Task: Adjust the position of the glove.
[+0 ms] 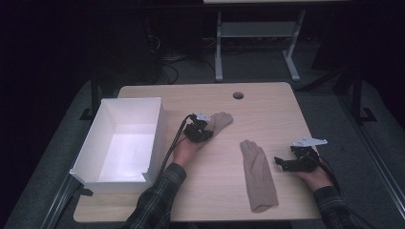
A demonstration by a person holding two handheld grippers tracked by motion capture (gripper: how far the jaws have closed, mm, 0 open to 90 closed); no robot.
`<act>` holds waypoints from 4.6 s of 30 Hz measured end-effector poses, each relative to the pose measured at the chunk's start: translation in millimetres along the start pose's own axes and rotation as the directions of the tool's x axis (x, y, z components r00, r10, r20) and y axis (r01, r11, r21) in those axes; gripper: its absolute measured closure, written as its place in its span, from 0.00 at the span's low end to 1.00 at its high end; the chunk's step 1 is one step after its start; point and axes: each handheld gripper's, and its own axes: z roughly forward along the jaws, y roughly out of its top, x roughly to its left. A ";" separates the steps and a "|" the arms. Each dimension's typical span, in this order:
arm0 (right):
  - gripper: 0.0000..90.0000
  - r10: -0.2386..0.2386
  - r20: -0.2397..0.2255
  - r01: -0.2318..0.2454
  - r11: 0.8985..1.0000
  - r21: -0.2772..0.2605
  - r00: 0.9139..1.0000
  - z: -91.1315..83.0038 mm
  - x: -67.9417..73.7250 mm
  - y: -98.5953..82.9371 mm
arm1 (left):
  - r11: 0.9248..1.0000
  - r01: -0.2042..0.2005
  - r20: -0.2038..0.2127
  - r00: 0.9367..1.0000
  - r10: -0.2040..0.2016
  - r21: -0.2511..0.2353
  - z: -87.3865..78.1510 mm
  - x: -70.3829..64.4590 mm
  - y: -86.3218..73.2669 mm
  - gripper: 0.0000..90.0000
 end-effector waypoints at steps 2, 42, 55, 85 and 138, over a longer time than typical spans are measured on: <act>0.16 0.000 0.000 0.000 1.000 0.000 1.000 0.0 0.0 0.0 | 1.000 -0.015 0.006 1.000 0.015 0.014 -2.2 -4.1 -1.2 1.00; 0.16 0.000 0.000 0.000 1.000 0.000 1.000 0.0 0.0 0.0 | 0.999 -0.045 0.142 0.989 0.044 0.008 -36.4 -60.7 -11.2 1.00; 0.16 -0.003 -0.003 0.003 1.000 -0.001 1.000 0.3 -0.3 0.2 | 0.998 0.017 0.002 1.000 -0.018 0.057 -38.7 -24.0 -27.2 1.00; 0.16 -0.003 -0.004 0.003 1.000 -0.001 1.000 0.4 -0.3 0.3 | 0.993 -0.016 0.109 0.994 0.003 0.117 -68.7 -65.5 -60.5 1.00; 0.21 -0.001 -0.005 0.001 1.000 -0.002 1.000 0.5 -0.1 0.8 | 0.998 0.055 0.173 0.983 -0.060 0.033 -59.7 -55.9 -53.5 0.94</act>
